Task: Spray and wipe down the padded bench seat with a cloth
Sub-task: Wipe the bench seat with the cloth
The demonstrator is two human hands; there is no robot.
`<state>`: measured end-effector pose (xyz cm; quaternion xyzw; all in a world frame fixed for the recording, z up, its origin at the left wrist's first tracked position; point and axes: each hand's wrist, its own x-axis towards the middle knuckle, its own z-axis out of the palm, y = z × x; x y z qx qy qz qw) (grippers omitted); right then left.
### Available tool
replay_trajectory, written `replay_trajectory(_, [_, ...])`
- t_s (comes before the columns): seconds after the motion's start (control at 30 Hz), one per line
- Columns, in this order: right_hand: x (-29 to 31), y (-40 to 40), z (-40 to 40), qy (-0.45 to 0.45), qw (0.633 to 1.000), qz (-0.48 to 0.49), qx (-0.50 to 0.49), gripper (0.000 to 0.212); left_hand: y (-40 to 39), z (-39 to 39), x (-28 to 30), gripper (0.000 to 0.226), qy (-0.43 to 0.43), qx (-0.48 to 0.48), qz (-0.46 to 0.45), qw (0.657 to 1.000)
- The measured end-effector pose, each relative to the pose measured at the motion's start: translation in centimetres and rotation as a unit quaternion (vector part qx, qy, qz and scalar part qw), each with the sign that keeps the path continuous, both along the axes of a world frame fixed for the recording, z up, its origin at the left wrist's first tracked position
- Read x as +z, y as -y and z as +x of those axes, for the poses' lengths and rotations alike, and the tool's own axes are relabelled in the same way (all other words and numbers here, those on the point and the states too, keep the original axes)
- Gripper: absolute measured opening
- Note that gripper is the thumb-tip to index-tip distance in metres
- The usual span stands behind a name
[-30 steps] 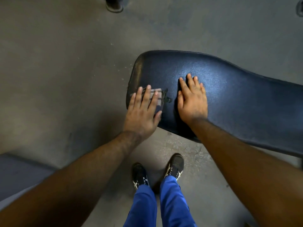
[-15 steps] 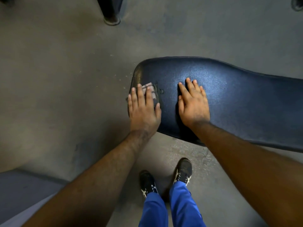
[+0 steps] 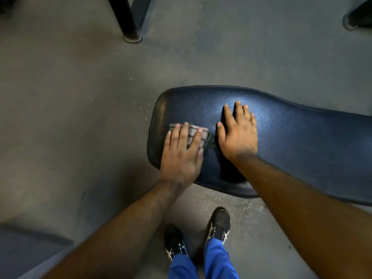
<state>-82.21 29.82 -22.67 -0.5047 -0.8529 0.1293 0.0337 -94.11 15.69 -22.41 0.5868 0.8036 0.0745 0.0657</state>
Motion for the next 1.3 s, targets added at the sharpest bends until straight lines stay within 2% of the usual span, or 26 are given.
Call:
replay_trajectory(0.03, [-0.2,0.1,0.1,-0.002,1.000,0.008,0.008,0.061,-1.2,-1.4,-0.2,0.055,-0.009,0.020,0.001,1.000])
replay_trajectory(0.13, [-0.5,0.1,0.1,-0.027,0.999,0.019,-0.010,0.058,-6.6,-5.6,0.0,0.059,0.008,0.192,-0.012,0.981])
replay_trajectory(0.17, [-0.5,0.1,0.0,-0.033,0.999,0.017,-0.015,0.057,-7.6,-5.6,0.1,0.059,0.009,0.215,-0.016,0.976])
replay_trajectory(0.2, [-0.4,0.1,-0.1,-0.034,0.999,0.016,-0.015,0.056,-7.7,-4.7,-0.1,0.059,-0.003,0.190,-0.017,0.982])
replay_trajectory(0.3, [-0.3,0.3,-0.3,-0.021,0.999,0.021,-0.041,0.057,-5.0,-2.4,0.1,0.056,-0.014,-0.015,-0.026,0.999])
replay_trajectory(0.33, [-0.3,0.4,-0.3,-0.018,0.997,0.025,-0.068,0.059,-4.8,-3.3,0.0,0.055,-0.012,-0.040,-0.024,0.999])
replay_trajectory(0.37, [-0.5,0.4,-0.4,-0.014,0.995,0.033,-0.091,0.061,-5.6,-4.7,-0.2,0.054,-0.019,-0.024,-0.017,0.999])
replay_trajectory(0.47, [-1.2,0.6,-0.4,-0.001,0.995,0.037,-0.098,0.061,-11.0,-7.1,-0.4,0.055,0.002,0.166,-0.009,0.986])
replay_trajectory(0.5, [-1.1,0.5,-0.3,-0.005,0.995,0.036,-0.096,0.060,-12.3,-6.3,-0.3,0.056,0.007,0.182,-0.012,0.983])
replay_trajectory(0.63, [-0.5,0.2,-0.2,-0.026,0.995,0.031,-0.094,0.055,-11.7,-2.5,-0.4,0.053,0.012,-0.035,-0.002,0.999])
replay_trajectory(0.67, [-0.5,0.2,-0.2,-0.027,0.995,0.023,-0.095,0.055,-11.4,-3.1,-0.5,0.053,0.006,-0.060,-0.009,0.998])
replay_trajectory(0.7, [-0.6,0.3,-0.2,-0.025,0.995,0.018,-0.095,0.056,-11.9,-3.9,-0.6,0.052,-0.003,-0.049,-0.009,0.999])
replay_trajectory(0.8, [-0.9,0.2,-0.2,-0.027,0.995,0.016,-0.093,0.057,-14.7,-4.5,0.0,0.054,0.013,0.089,-0.029,0.996])
replay_trajectory(0.83, [-0.9,0.1,-0.2,-0.031,0.995,0.014,-0.093,0.057,-14.6,-3.6,0.3,0.055,0.023,0.102,-0.033,0.994])
replay_trajectory(0.9, [-0.6,0.1,-0.4,-0.040,0.995,0.010,-0.095,0.057,-11.6,-1.5,0.4,0.053,0.031,0.040,-0.005,0.999])
replay_trajectory(0.97, [-0.4,0.2,-0.3,-0.044,0.994,0.004,-0.099,0.056,-7.1,-1.9,0.5,0.051,0.036,-0.033,-0.019,0.999])
replay_trajectory(1.0, [-0.3,0.2,-0.2,-0.039,0.994,0.002,-0.098,0.055,-5.8,-3.0,0.3,0.051,0.027,-0.038,-0.027,0.999])
replay_trajectory(1.13, [-0.4,0.3,-0.1,-0.025,0.995,-0.001,-0.094,0.057,-7.5,-3.9,0.4,0.056,0.007,0.154,-0.026,0.988])
replay_trajectory(1.17, [-0.3,0.5,-0.2,-0.024,0.995,0.002,-0.093,0.057,-7.3,-2.5,0.6,0.058,0.012,0.158,-0.024,0.987])
replay_trajectory(1.23, [0.0,0.6,-0.5,-0.017,0.996,0.003,-0.086,0.058,-4.2,0.0,1.0,0.057,0.002,0.063,-0.033,0.997])
replay_trajectory(1.3, [0.2,0.5,-0.3,-0.003,0.996,-0.006,-0.084,0.059,-0.2,-1.2,0.6,0.054,-0.006,-0.033,-0.040,0.999])
